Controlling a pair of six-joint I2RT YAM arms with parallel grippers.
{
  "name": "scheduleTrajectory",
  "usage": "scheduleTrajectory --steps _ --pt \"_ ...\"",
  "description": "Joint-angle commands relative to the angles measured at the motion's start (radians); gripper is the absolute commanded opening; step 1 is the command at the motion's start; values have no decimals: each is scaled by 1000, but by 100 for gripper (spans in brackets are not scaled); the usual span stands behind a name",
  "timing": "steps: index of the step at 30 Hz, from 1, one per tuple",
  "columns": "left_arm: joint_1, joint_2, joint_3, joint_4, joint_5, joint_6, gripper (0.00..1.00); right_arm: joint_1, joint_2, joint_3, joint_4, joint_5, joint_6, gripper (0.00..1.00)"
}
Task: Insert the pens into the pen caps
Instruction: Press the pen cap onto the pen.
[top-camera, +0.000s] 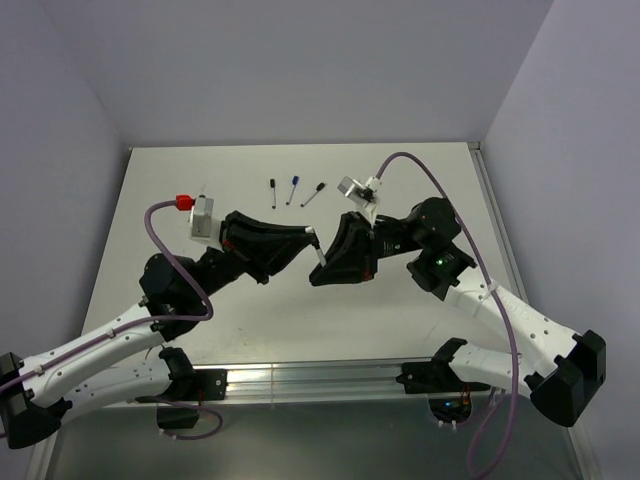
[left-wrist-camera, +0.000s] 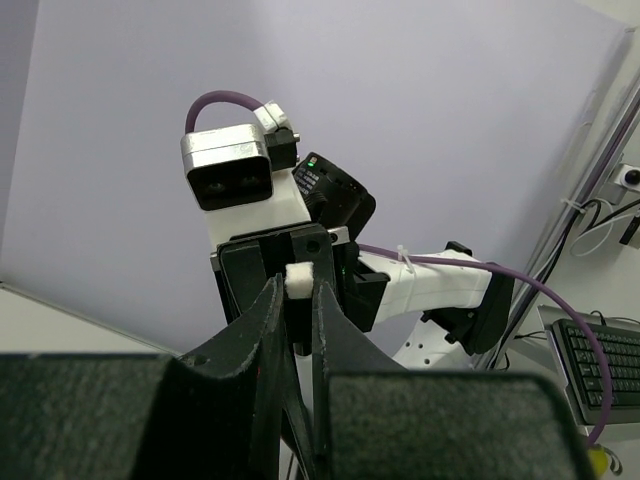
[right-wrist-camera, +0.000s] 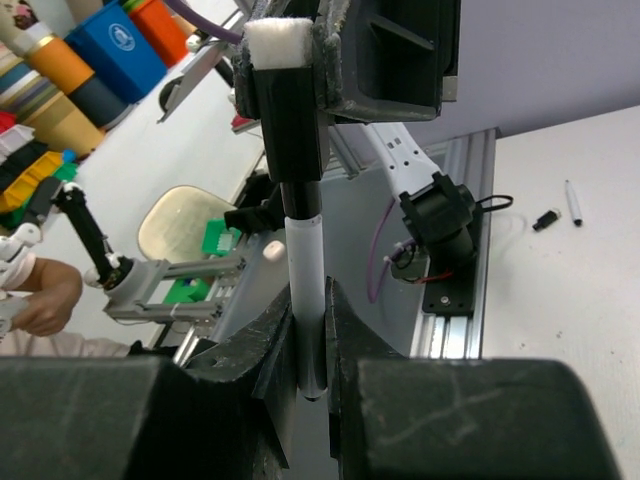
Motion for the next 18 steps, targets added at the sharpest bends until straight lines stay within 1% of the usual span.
scheduleTrajectory --steps 1,3,4,5,6,7,8,9,10,11,12,15,18 --pt "-59 37 -66 -360 188 33 0 -34 7 135 284 170 89 0" --pt "-62 34 -65 -377 177 40 0 -37 13 133 329 154 139 0" --pt "-62 29 -65 -382 160 42 0 -39 13 138 317 154 137 0" --pt "-64 29 -63 -393 152 43 0 -39 13 159 280 171 90 0" --pt "-64 28 -60 -402 143 47 0 -40 3 171 166 189 53 0" --pt "-64 26 -58 -408 134 47 0 -39 -5 184 96 219 10 0" --pt "-65 26 -55 -423 114 47 0 -37 -11 210 29 272 -75 0" --pt "-65 28 -52 -431 100 47 0 -36 -23 220 -26 303 -108 0" --pt "-67 34 -51 -437 91 45 0 -34 -28 231 -120 327 -137 0" --pt "-70 37 -46 -443 74 45 0 -33 -33 248 -151 349 -177 0" --pt "-73 40 -45 -455 65 45 0 -33 -40 257 -220 401 -197 0" --pt "-77 54 -38 -468 33 37 0 -23 -51 286 -321 498 -263 0" --pt "-81 65 -43 -466 13 24 0 -8 -57 306 -398 561 -317 0"
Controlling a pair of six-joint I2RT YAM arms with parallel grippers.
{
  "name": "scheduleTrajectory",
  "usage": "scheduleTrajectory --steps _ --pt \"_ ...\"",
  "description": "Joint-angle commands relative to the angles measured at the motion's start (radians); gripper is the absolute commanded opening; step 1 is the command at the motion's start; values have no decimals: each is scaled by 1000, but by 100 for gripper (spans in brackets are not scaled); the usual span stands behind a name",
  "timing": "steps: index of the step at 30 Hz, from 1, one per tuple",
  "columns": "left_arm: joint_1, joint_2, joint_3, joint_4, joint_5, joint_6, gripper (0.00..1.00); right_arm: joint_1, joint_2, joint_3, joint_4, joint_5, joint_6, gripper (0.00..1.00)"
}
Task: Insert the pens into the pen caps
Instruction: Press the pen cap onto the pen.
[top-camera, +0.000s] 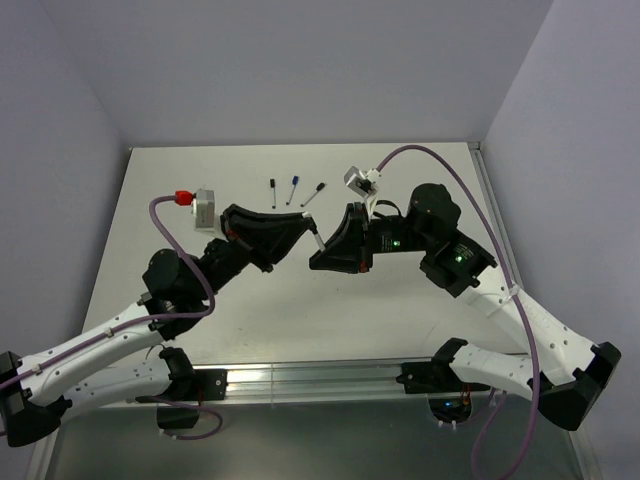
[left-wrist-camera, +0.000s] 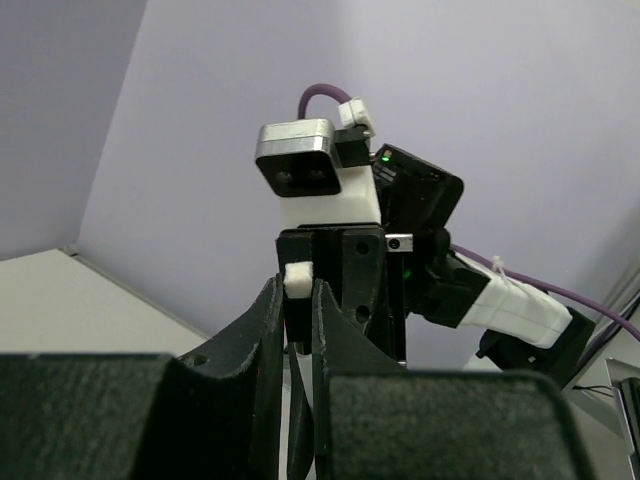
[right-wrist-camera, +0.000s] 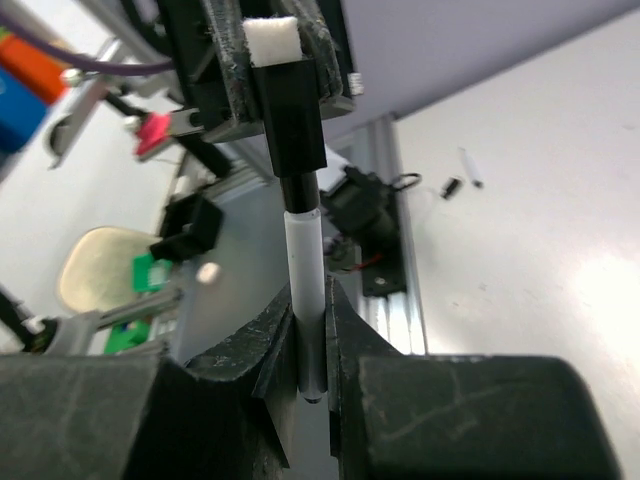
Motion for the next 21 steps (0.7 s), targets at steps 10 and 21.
scheduleTrajectory --steps 10,21 --pt "-83 117 -75 -396 106 -44 0 61 -49 162 -22 609 -169 0" --pt "-88 117 -85 -396 27 -98 0 111 -72 151 -42 701 -220 0"
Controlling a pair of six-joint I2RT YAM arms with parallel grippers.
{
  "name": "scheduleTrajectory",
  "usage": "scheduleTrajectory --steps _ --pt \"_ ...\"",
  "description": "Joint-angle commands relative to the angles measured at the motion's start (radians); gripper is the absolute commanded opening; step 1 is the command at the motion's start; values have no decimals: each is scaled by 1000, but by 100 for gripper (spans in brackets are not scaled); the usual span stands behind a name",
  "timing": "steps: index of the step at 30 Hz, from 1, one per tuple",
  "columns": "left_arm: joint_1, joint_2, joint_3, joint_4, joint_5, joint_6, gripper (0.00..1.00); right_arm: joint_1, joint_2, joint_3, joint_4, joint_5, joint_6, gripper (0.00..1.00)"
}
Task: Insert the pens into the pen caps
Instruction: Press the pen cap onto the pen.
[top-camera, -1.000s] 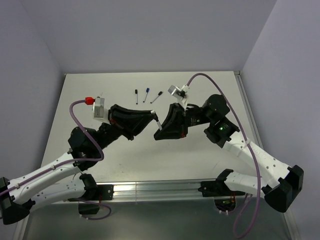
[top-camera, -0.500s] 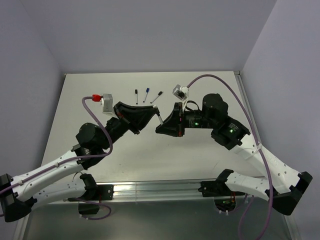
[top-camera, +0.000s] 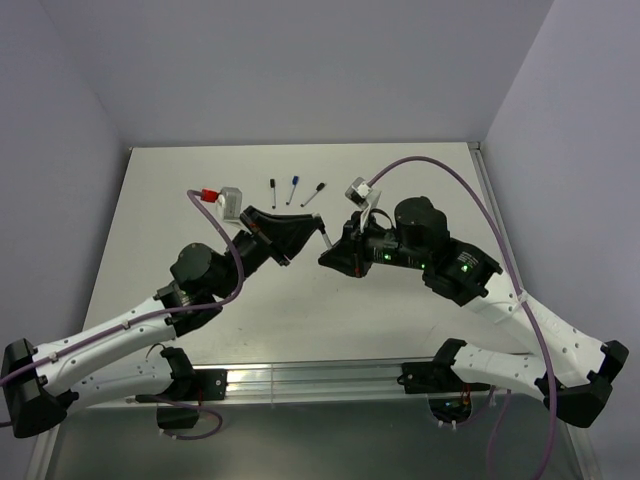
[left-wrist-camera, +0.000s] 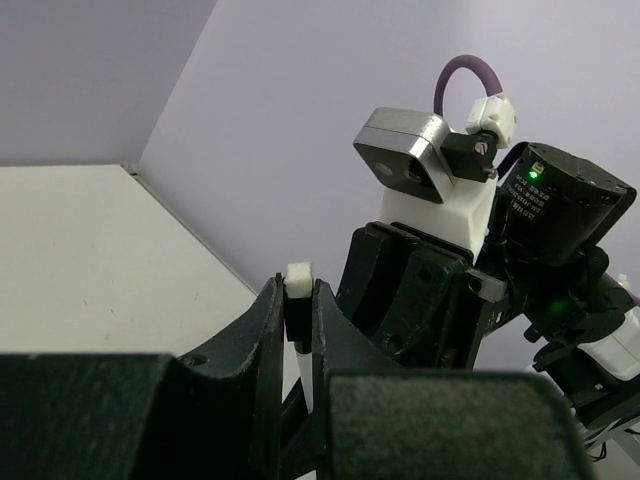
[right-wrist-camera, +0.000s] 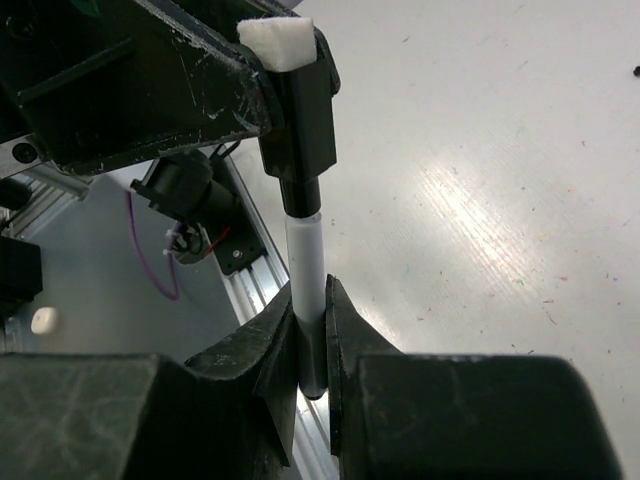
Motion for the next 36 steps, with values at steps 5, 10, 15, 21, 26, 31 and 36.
scheduleTrajectory --steps 5,10,15,21,26,31,36 --pt "-79 -6 -30 -351 121 -10 0 -12 -38 113 337 68 -10 0" --pt "-79 -20 25 -388 88 16 7 -11 -43 107 343 -4 -7 0" --pt "-79 -29 65 -411 45 45 17 -9 -52 102 349 -72 -2 0" --pt "-79 -49 120 -407 -63 85 39 -11 -49 100 348 -142 17 0" --pt "-79 -87 159 -390 -158 129 55 -11 -60 84 346 -155 27 0" --pt "-79 -124 183 -398 -195 166 59 -9 -71 79 331 -141 22 0" --pt "-79 -143 206 -385 -141 183 62 -9 -48 80 309 -124 30 0"
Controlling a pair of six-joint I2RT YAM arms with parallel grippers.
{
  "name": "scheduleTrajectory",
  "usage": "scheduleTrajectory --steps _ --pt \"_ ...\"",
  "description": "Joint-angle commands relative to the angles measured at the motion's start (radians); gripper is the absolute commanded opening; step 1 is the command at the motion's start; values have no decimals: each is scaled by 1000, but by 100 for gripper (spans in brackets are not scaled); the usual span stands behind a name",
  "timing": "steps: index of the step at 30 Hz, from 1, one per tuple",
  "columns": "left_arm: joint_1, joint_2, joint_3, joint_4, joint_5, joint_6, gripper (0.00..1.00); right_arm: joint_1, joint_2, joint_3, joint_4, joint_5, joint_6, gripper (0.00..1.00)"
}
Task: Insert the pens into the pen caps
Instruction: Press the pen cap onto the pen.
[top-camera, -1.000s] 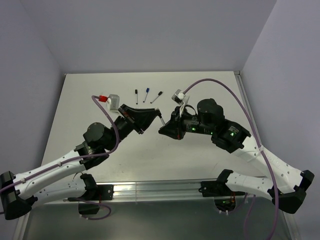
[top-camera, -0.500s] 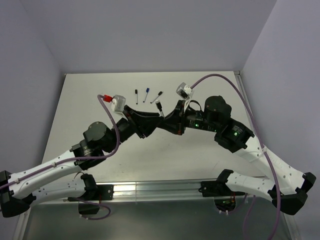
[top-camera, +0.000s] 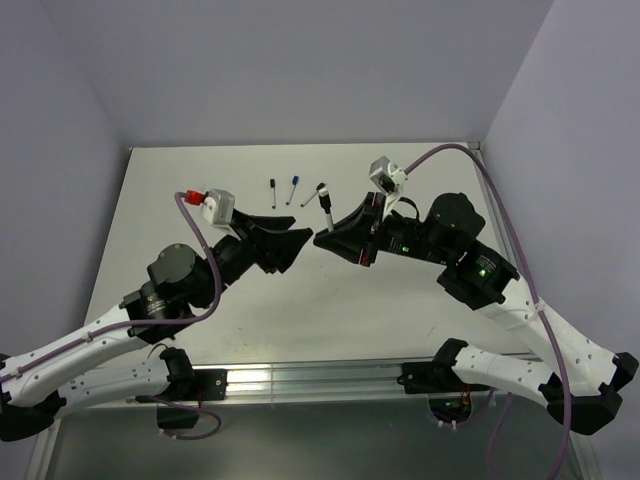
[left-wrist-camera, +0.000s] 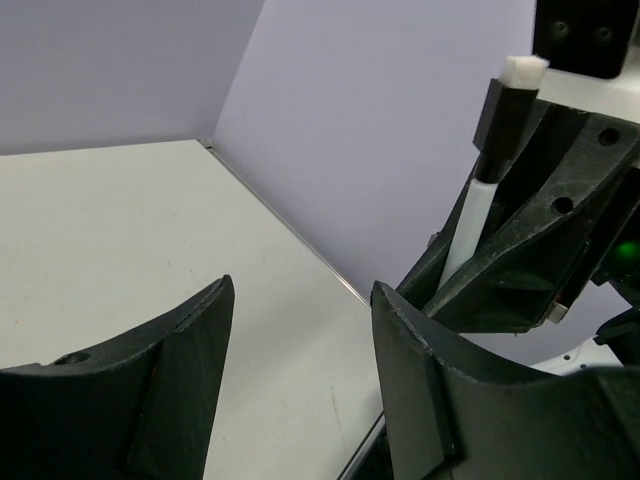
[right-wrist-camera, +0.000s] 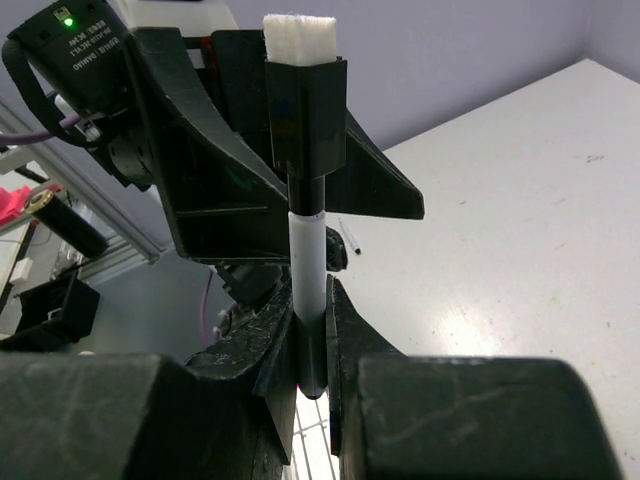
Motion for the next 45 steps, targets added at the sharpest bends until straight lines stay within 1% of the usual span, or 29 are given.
scheduleTrajectory --steps 1,6,12,16,22,32,37,39,40,43,44,45 --pt "-2 -17 57 7 27 48 63 2 11 44 45 11 6 0" --pt "-2 -33 67 53 65 59 70 5 25 44 32 51 10 0" --pt "-2 -2 121 44 67 88 72 16 46 56 22 45 9 0" --pt "-2 24 150 56 50 113 72 34 59 58 19 52 7 0" --pt "1 98 225 18 44 128 71 63 70 71 2 69 -4 0" --pt "33 119 239 35 73 103 68 97 85 91 -25 95 -20 0" --pt "52 118 239 32 93 90 63 105 91 93 -30 106 -23 0" --pt "59 116 238 33 103 85 59 108 93 93 -31 112 -25 0" --pt "61 118 239 33 114 84 55 106 96 94 -33 114 -28 0" --pt "68 122 242 24 130 79 46 108 96 98 -34 124 -33 0" --pt "70 124 241 24 139 77 38 108 97 102 -36 127 -34 0" --pt "72 124 241 21 146 79 33 108 97 102 -39 129 -36 0"
